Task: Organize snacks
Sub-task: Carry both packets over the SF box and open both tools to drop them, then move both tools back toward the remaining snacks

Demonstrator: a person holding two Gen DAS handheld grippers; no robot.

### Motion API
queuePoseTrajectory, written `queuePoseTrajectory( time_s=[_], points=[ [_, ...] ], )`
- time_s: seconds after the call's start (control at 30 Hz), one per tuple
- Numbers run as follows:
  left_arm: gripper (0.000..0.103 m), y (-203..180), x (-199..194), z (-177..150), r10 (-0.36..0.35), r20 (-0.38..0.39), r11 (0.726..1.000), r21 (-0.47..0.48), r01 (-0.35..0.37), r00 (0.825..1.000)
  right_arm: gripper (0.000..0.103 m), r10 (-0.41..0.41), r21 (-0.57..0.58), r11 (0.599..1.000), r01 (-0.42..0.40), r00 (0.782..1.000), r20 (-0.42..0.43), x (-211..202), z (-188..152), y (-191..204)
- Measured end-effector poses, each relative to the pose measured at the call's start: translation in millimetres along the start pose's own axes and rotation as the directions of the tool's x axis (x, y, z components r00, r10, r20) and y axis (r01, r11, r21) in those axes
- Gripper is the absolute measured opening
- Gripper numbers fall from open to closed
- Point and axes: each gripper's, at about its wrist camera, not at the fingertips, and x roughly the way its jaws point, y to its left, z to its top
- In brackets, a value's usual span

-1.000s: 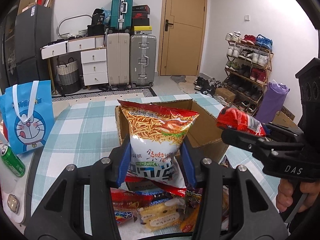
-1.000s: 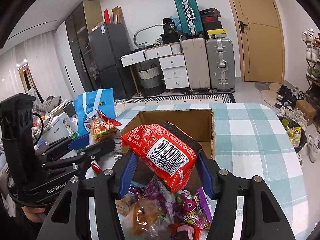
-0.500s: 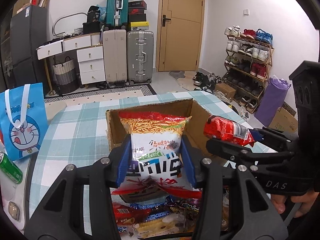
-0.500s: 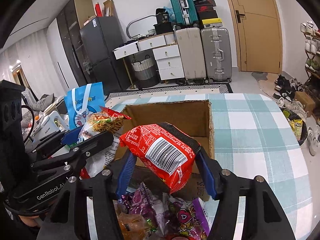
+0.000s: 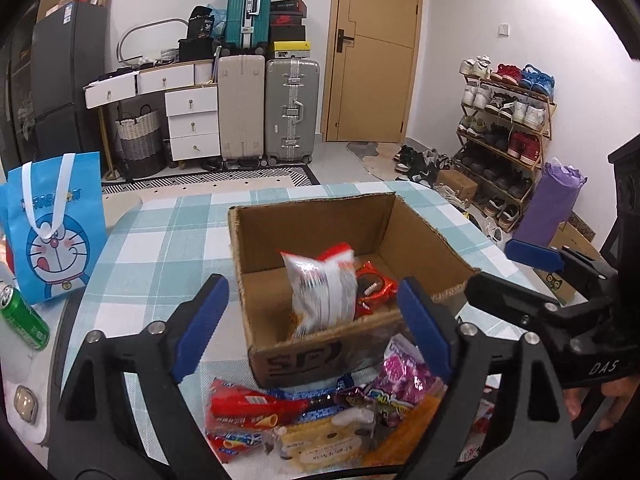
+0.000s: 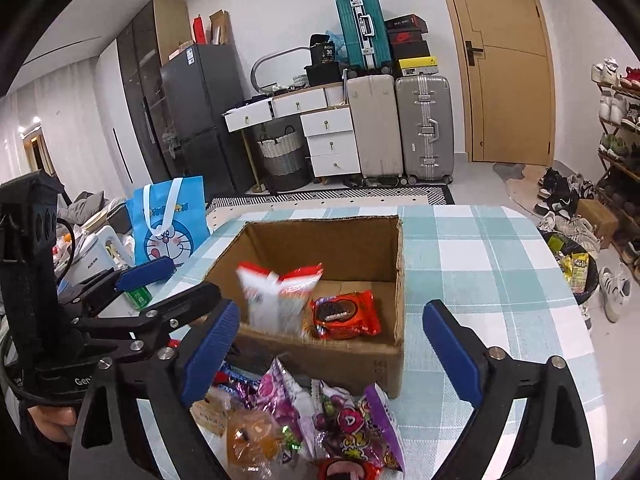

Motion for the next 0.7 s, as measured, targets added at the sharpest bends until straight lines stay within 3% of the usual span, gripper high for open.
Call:
queuePoseTrajectory(
  time_s=[0.07, 0.7],
  points=[
    [0.103, 2.7, -6.1, -4.0, 0.011, 0.005, 1.0, -0.005, -0.011, 1.0, 0.102, -0.005, 0.002, 1.0, 0.005, 1.0, 0.008, -4.5, -2.9, 0.6],
    [0.103, 31.9, -71.7, -66.5, 0.06, 0.0, 0.998, -0.011, -0.06, 0.998, 0.102, -0.031, 0.005, 1.0, 0.031, 1.0, -0.005, -49.8, -46.0, 4.9]
  ],
)
